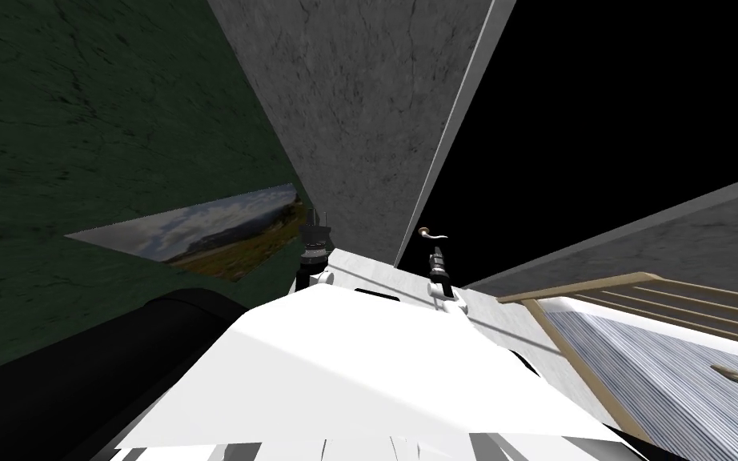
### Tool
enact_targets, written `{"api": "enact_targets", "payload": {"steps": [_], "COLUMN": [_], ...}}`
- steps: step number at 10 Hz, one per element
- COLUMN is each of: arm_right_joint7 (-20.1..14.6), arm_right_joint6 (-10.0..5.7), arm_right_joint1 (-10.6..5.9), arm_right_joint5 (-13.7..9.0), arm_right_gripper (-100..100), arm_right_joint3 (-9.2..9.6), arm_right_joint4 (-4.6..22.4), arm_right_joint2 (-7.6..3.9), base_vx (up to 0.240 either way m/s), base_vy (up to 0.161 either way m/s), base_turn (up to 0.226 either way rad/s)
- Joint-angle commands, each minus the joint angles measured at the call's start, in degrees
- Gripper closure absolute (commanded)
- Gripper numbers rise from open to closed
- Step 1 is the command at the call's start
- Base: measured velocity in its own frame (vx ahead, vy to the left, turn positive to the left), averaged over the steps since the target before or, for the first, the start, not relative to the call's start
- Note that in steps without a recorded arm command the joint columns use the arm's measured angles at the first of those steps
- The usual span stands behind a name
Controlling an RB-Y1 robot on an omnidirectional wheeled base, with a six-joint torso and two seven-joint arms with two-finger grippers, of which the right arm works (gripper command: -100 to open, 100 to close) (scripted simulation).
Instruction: Pull the door open
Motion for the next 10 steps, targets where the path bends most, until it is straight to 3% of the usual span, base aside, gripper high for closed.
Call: {"api": "enact_targets", "payload": {"steps": [1, 4, 5, 10], "arm_right_joint7": [-0.08, -0.28, -0.18, -2.83], "arm_right_joint6": [-0.48, -0.92, -1.02, -2.86], "arm_right_joint1": [-0.91, -2.71, -2.42, -0.54], "arm_right_joint5": [-0.08, -0.31, -0.26, -1.4], "arm_right_gripper": [-100, -100, -100, -100], "arm_right_joint3": [-0.16, -0.62, -0.53, -1.95], "arm_right_joint4": [2.21, 6.69, 6.0, 7.78], "arm_right_joint2": [-0.21, -0.82, -0.61, -3.99], "base_vx": [0.047, 0.056, 0.028, 0.174], "base_vy": [-0.046, -0.053, -0.028, -0.001], "base_turn": [0.091, 0.113, 0.026, 0.117]}}
